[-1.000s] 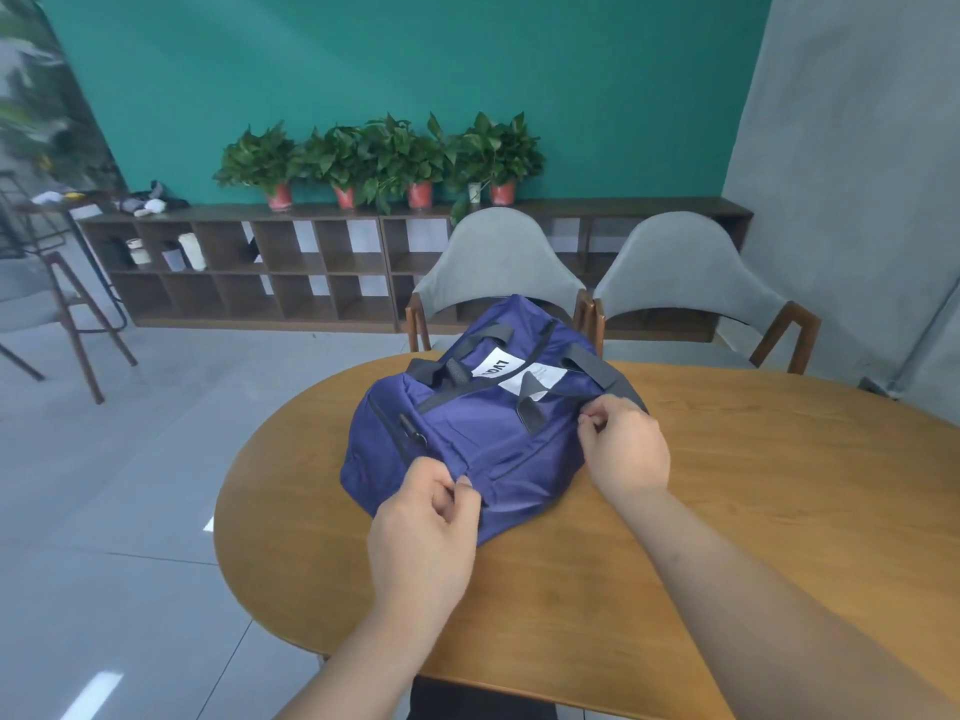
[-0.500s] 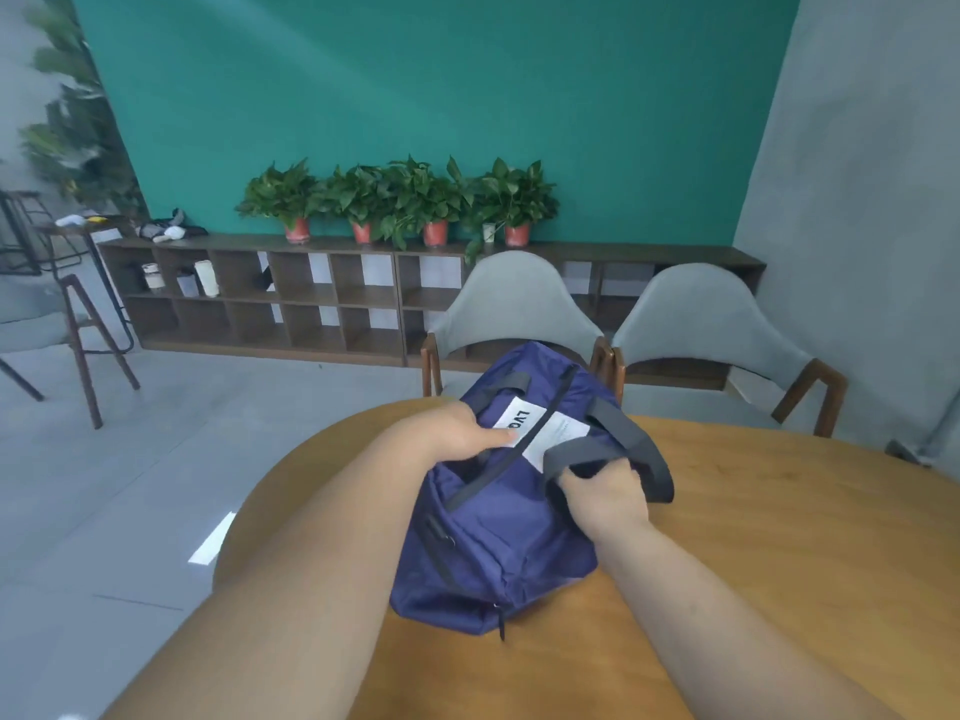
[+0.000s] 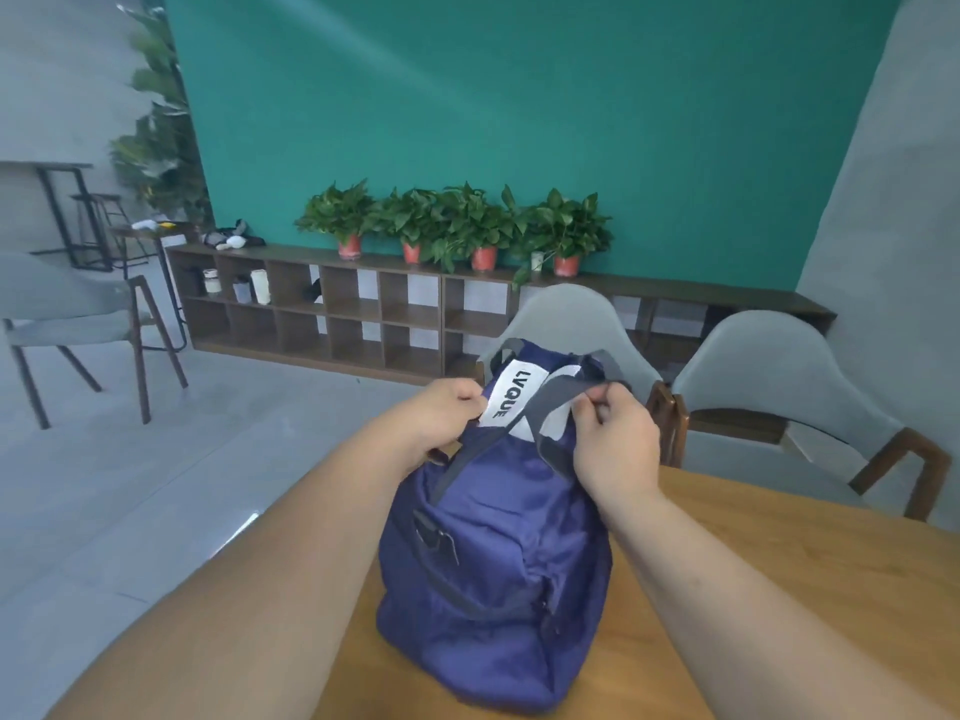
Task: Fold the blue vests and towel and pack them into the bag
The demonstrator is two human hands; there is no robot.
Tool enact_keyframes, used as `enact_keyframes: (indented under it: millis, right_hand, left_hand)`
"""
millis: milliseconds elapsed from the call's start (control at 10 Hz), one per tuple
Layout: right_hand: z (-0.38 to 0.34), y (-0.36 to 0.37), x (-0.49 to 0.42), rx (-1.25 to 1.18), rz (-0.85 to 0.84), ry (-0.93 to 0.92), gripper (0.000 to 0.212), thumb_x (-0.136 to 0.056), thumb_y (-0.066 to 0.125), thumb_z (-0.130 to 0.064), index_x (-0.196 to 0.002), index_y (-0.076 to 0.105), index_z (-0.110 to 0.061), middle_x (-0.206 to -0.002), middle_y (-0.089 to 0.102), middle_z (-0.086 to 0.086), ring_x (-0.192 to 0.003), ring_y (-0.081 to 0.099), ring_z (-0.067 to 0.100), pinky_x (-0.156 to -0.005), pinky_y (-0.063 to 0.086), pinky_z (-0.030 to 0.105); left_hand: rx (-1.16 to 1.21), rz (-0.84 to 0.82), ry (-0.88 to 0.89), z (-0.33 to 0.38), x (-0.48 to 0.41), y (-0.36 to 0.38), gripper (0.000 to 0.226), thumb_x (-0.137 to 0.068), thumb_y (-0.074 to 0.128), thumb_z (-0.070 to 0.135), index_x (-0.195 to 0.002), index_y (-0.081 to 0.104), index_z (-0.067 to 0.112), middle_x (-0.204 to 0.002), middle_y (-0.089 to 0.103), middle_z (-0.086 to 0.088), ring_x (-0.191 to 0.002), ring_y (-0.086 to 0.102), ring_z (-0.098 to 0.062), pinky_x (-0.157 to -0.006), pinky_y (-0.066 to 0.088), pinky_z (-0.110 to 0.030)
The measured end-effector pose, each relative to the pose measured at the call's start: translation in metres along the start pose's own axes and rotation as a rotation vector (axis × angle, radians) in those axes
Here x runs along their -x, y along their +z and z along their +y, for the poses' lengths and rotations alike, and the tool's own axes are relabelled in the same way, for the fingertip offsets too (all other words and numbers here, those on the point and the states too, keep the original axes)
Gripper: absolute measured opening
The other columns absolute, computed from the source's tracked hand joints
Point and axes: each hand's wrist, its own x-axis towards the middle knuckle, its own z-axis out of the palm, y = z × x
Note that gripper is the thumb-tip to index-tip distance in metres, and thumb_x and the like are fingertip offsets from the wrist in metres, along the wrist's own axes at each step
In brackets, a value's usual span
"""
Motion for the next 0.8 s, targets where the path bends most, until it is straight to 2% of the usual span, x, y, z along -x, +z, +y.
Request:
enact_keyframes:
  millis: [100, 200, 300, 400, 500, 600, 700, 800]
  right_hand:
    - [-0.021, 0.032, -0.009, -0.089, -0.026, -0.007, 0.014, -0.105, 0.054, -0.024, -0.093, 0.059, -0.019, -0.089, 0.07, 0.001, -0.087, 0.059, 0.027, -0.077, 0.043, 0.035]
    - [-0.017, 0.069, -0.002, -0.105, -0.12, 0.091, 0.015, -0.106, 0.05, -0.025, -0.098, 0.06, -0.017, -0.102, 0.072, 0.007, -0.098, 0.063, 0.033, -0.082, 0.046, 0.038]
    - [0.007, 0.105, 0.028, -0.097, -0.372, 0.219, 0.025, -0.11, 0.044, -0.032, -0.12, 0.062, -0.016, -0.112, 0.067, 0.004, -0.114, 0.062, 0.032, -0.084, 0.038, 0.031]
    - [0.022, 0.123, 0.049, -0.066, -0.55, 0.269, 0.034, -0.111, 0.044, -0.031, -0.126, 0.061, -0.007, -0.126, 0.066, 0.011, -0.113, 0.059, 0.03, -0.087, 0.039, 0.031]
    - [0.016, 0.122, 0.048, 0.061, -0.65, 0.204, 0.032, -0.11, 0.043, -0.028, -0.116, 0.063, -0.004, -0.12, 0.066, 0.014, -0.099, 0.056, 0.026, -0.081, 0.039, 0.031]
    - [0.005, 0.11, 0.039, 0.205, -0.735, 0.124, 0.025, -0.11, 0.042, -0.028, -0.103, 0.056, -0.009, -0.118, 0.063, 0.014, -0.099, 0.053, 0.026, -0.08, 0.037, 0.03]
    - [0.001, 0.088, 0.032, 0.331, -0.826, 0.029, 0.025, -0.111, 0.039, -0.028, -0.1, 0.053, -0.01, -0.109, 0.061, 0.01, -0.099, 0.054, 0.026, -0.079, 0.037, 0.03]
    - [-0.002, 0.061, 0.027, 0.395, -0.879, -0.036, 0.03, -0.111, 0.038, -0.031, -0.116, 0.058, -0.01, -0.118, 0.062, 0.008, -0.11, 0.058, 0.027, -0.084, 0.042, 0.032]
  left_hand:
    - [0.019, 0.025, -0.056, -0.013, -0.005, -0.026, 0.022, -0.108, 0.05, 0.031, -0.092, 0.061, 0.023, -0.088, 0.065, -0.007, -0.078, 0.056, -0.022, -0.068, 0.043, -0.033]
    - [-0.041, 0.144, -0.125, -0.033, -0.011, -0.046, 0.024, -0.109, 0.039, 0.027, -0.092, 0.054, 0.021, -0.081, 0.058, -0.006, -0.07, 0.049, -0.024, -0.056, 0.037, -0.026]
    - [-0.148, 0.106, -0.207, -0.058, -0.009, -0.052, 0.024, -0.11, 0.041, 0.035, -0.099, 0.055, 0.019, -0.082, 0.055, -0.001, -0.066, 0.047, -0.019, -0.059, 0.041, -0.026]
    - [-0.236, 0.106, -0.23, -0.081, -0.011, -0.056, 0.037, -0.106, 0.047, 0.051, -0.118, 0.059, 0.018, -0.111, 0.068, -0.002, -0.097, 0.064, -0.021, -0.096, 0.052, -0.04]
    - [-0.266, 0.141, -0.23, -0.079, -0.009, -0.062, 0.032, -0.107, 0.05, 0.047, -0.115, 0.059, 0.017, -0.113, 0.069, -0.004, -0.097, 0.066, -0.022, -0.097, 0.054, -0.04]
    - [-0.347, 0.161, -0.19, -0.063, 0.001, -0.062, 0.03, -0.108, 0.052, 0.041, -0.111, 0.06, 0.012, -0.111, 0.07, -0.008, -0.097, 0.069, -0.027, -0.093, 0.056, -0.042]
    - [-0.467, 0.171, -0.164, -0.043, 0.015, -0.058, 0.039, -0.108, 0.052, 0.038, -0.137, 0.053, 0.012, -0.135, 0.062, -0.01, -0.116, 0.064, -0.031, -0.099, 0.052, -0.039]
    - [-0.555, 0.205, -0.069, -0.019, 0.031, -0.045, 0.049, -0.109, 0.051, 0.035, -0.154, 0.042, 0.017, -0.15, 0.052, -0.009, -0.128, 0.057, -0.031, -0.107, 0.047, -0.038]
